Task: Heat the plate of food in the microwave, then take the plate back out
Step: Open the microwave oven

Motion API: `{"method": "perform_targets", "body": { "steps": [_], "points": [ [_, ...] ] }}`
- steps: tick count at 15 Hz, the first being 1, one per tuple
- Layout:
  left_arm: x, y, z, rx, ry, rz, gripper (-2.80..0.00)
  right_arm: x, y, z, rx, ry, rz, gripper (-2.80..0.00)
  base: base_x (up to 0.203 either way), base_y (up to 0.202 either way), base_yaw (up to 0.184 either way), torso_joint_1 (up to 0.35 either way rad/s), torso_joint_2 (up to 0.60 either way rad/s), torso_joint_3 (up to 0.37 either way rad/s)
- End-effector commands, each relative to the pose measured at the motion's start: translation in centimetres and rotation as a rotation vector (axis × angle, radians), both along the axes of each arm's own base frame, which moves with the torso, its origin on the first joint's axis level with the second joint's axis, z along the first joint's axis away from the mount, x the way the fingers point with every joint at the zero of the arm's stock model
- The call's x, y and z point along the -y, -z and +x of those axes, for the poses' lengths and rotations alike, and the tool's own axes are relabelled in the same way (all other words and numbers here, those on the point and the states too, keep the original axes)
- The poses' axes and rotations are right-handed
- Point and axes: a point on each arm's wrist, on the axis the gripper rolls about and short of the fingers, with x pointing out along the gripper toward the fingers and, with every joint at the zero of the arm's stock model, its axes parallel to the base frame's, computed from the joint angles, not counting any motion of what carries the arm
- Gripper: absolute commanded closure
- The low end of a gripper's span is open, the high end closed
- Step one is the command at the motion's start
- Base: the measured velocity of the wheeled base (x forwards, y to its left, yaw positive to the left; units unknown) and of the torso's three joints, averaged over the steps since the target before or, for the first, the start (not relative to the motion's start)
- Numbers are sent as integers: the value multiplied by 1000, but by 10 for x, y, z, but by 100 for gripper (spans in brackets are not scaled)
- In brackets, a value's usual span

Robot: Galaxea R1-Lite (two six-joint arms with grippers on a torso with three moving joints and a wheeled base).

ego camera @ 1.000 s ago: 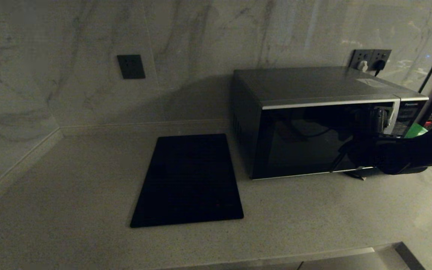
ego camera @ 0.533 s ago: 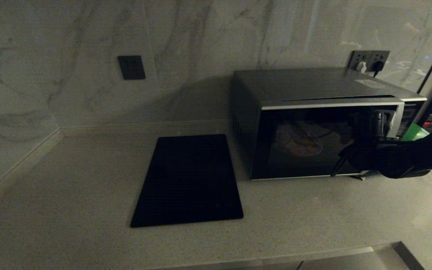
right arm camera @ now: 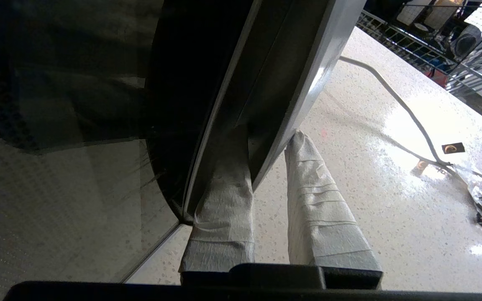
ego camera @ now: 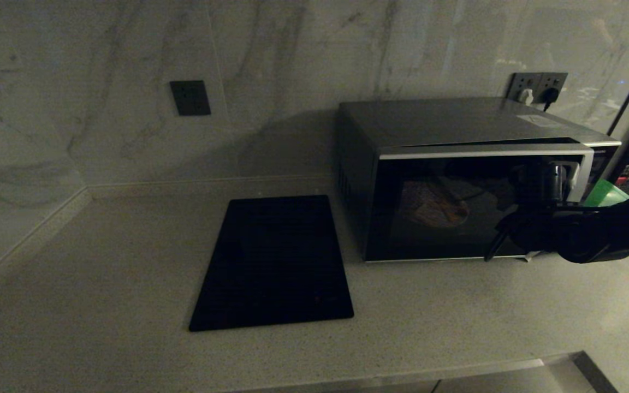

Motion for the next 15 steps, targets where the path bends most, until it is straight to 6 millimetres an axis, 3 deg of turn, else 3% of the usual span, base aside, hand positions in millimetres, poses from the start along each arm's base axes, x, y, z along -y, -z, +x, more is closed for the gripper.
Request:
{"method": "perform_targets", "body": {
  "steps": [1, 2, 6, 9, 15],
  "points": [
    [0, 0, 0, -1, -1, -1, 0, -4, -3, -1, 11, -7, 0, 0, 0, 0, 0, 0, 0, 0],
    [0, 0, 0, -1, -1, -1, 0, -5, -2, -2, 9, -8, -1, -280, 0, 0, 0, 0, 0, 0],
    [0, 0, 0, -1, -1, -1, 0, -14, -2, -5, 6, -32, -1, -280, 0, 0, 0, 0, 0, 0],
    [0, 0, 0, -1, -1, -1, 0, -20, -13, -10, 37, -49, 4, -280, 0, 0, 0, 0, 0, 0],
    [0, 0, 0, -1, -1, -1, 0, -53, -71, -51, 186, -180, 36, -280, 0, 0, 0, 0, 0, 0]
  ]
}}
